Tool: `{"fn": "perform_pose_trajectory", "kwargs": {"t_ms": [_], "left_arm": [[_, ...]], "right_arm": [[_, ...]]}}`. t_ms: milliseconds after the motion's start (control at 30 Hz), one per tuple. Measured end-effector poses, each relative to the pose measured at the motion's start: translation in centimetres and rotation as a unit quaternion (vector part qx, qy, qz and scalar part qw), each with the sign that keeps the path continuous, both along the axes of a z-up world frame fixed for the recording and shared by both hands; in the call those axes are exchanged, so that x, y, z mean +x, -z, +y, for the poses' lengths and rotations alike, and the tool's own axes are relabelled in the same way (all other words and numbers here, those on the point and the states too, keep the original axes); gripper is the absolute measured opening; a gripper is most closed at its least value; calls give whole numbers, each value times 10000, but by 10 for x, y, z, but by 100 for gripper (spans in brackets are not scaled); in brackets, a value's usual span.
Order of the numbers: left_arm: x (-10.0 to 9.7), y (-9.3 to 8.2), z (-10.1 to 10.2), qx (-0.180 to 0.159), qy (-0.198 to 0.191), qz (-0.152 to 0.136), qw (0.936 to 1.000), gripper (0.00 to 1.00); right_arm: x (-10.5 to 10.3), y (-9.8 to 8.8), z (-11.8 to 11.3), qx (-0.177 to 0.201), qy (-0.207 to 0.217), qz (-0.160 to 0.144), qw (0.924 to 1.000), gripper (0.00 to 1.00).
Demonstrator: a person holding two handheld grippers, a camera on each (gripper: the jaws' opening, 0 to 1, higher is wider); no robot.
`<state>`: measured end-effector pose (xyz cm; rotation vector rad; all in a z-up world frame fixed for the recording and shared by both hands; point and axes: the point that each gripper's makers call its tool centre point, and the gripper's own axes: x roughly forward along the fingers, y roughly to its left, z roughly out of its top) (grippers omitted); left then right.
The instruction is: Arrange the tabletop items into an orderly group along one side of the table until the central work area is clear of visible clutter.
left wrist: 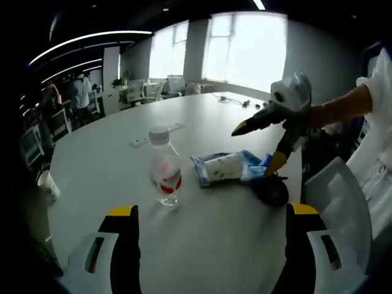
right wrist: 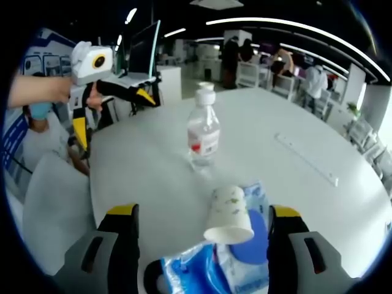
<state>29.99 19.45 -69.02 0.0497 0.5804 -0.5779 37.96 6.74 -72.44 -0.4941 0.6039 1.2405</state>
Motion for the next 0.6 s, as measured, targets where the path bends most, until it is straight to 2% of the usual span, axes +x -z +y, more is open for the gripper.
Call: {"fn": "perform_pose_trajectory", "kwargs": {"t_ms": [367, 467, 600], "left_arm": [[-1, 3, 3, -102, -20, 32, 9999, 97], [-3, 6, 0, -176, -12, 25, 9998, 97], [-9, 11, -4, -255, -14, 21, 9997, 97]], "right_arm": [[7, 6, -9, -136, 148, 30, 9998, 82], [10, 9, -15, -160, 243, 39, 9996, 81], [13, 14, -23, -116, 560, 217, 9981, 79]]}}
